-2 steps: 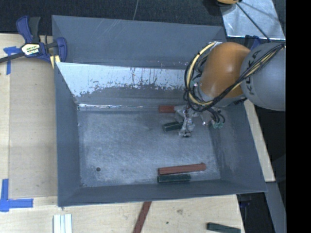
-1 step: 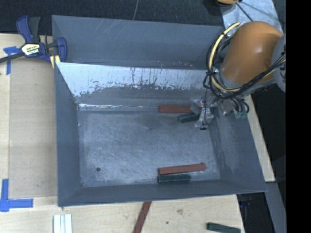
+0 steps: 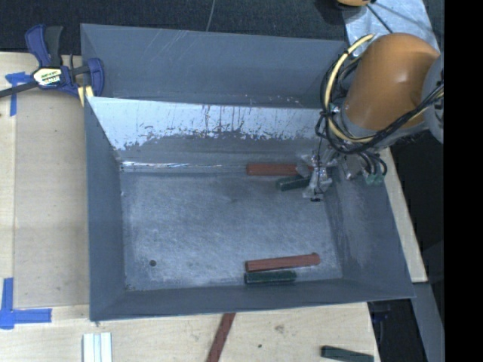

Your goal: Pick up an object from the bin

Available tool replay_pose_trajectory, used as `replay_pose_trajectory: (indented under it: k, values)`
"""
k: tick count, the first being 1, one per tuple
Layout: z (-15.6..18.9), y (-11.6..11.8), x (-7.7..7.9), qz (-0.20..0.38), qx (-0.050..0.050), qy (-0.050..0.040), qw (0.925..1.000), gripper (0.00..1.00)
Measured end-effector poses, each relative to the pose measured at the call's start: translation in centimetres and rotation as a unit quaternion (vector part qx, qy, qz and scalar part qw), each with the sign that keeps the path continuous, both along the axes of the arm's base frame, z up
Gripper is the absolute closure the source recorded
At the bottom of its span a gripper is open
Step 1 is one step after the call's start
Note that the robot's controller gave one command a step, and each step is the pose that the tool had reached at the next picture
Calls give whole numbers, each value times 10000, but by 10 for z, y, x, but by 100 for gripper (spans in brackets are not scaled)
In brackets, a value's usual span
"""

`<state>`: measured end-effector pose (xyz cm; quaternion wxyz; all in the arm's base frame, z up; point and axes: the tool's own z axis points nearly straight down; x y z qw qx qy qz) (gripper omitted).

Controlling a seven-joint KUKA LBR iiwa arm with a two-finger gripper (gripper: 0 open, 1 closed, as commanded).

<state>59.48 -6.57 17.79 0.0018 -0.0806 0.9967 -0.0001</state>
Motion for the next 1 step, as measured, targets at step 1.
replay_pose_trajectory:
  k: [1]
  values:
    - [0,0,0,0,0,0,10000,100]
